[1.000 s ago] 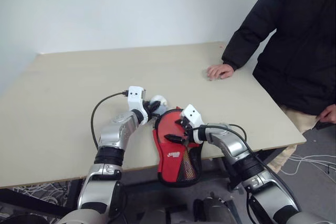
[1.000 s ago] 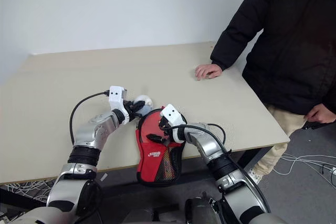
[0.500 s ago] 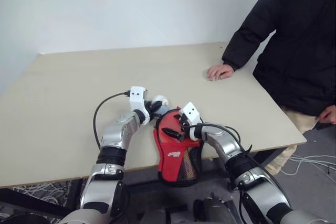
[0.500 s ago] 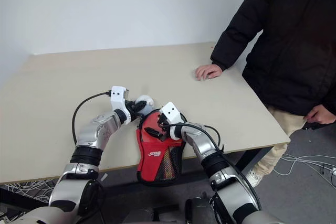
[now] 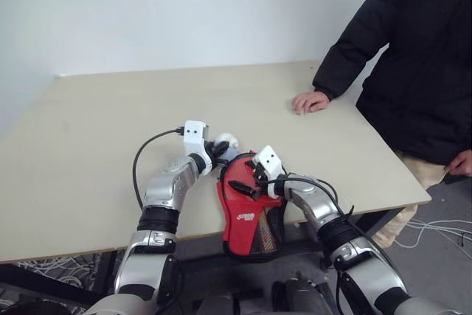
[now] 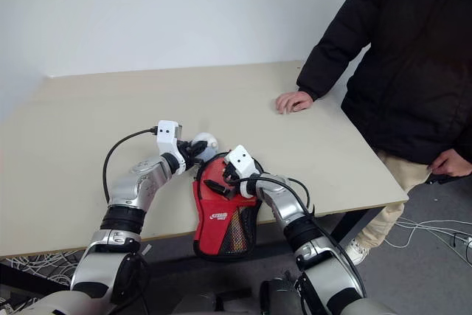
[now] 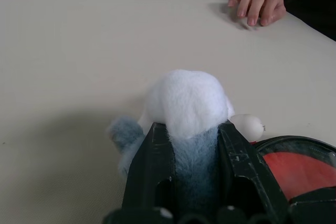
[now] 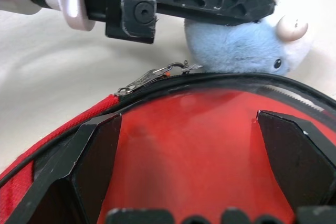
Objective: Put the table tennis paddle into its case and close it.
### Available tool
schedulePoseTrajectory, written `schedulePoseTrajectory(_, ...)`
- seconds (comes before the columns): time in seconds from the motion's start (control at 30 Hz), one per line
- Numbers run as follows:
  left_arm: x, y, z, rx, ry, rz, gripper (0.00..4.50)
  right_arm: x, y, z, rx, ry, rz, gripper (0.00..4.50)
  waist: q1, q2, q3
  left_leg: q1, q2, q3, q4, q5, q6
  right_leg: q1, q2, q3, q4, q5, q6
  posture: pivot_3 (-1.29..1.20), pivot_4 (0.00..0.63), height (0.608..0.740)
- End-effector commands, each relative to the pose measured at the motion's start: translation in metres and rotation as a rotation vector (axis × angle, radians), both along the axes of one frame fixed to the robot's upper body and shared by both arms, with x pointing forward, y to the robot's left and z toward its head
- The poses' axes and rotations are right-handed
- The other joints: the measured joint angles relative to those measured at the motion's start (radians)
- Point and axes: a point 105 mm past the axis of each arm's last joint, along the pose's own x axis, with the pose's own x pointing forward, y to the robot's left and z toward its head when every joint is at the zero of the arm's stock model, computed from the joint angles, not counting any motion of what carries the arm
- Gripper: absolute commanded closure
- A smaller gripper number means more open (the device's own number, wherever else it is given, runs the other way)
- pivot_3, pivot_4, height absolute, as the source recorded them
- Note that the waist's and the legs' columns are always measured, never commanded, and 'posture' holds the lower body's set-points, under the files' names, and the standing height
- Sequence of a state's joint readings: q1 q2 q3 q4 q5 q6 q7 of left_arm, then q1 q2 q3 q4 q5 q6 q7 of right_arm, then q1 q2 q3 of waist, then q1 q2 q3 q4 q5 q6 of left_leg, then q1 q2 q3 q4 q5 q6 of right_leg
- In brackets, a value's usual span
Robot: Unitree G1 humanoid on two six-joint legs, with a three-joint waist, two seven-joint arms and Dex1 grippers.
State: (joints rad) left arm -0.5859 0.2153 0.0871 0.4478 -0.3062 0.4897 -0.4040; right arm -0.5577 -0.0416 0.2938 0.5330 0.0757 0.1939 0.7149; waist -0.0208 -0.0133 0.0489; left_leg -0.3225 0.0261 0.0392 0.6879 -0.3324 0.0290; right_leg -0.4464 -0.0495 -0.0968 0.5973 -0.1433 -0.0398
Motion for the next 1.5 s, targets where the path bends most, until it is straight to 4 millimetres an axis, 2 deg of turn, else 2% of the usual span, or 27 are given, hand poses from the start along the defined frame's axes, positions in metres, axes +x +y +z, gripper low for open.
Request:
schedulePoseTrajectory(0.03,0.007,-0.007,0.026,-0.011,-0.097,-0.015,3.78,-0.009,-0.007,-0.026,-0.079,0.097,0.012,0.0,0.0,0.0,0.0,0.0,0.0,0.0,0.0,0.0,0.0,0.0,0.0,0.0,0.0,0.0,0.0,0.0,0.0,0.74)
schedulePoseTrajectory(0.3,0.006,-0.011,0.024,-0.014,-0.095,-0.018,3.78,-0.01,-0.009,-0.029,-0.102,0.122,0.014,0.0,0.0,0.0,0.0,0.0,-0.001,0.0,0.0,0.0,0.002,0.0,-0.001,0.001,0.0,0.0,0.0,0.0,0.0,0.74)
schedulePoseTrajectory(0.43,0.005,-0.011,0.024,-0.018,-0.093,-0.019,3.8,-0.011,-0.008,-0.029,-0.096,0.142,0.014,0.71,0.0,-0.001,-0.001,0.0,-0.001,0.0,0.0,0.0,0.002,0.001,-0.001,0.001,0.0,0.0,0.0,0.0,0.0,0.74)
schedulePoseTrajectory(0.9,0.004,-0.013,0.021,-0.019,-0.085,-0.023,3.8,-0.012,-0.01,-0.027,-0.094,0.155,0.021,4.44,0.001,-0.001,-0.001,0.0,-0.001,-0.001,0.0,-0.001,0.003,0.001,-0.001,0.001,-0.001,0.0,0.0,0.0,0.0,0.74)
schedulePoseTrajectory(1.33,0.007,-0.008,0.022,-0.017,-0.086,-0.017,3.8,-0.013,-0.012,-0.036,-0.154,0.169,0.025,4.47,0.0,-0.001,-0.001,0.0,-0.001,-0.001,0.0,-0.001,0.003,0.001,-0.001,0.001,-0.001,0.0,0.0,0.0,0.0,0.74)
schedulePoseTrajectory(1.5,0.02,0.016,0.027,0.0,-0.085,0.055,3.8,-0.014,-0.012,-0.037,-0.161,0.173,0.028,4.47,0.0,-0.001,-0.001,0.0,-0.001,-0.001,0.0,-0.001,0.003,0.001,-0.001,0.001,-0.001,0.0,0.0,0.0,0.0,0.74)
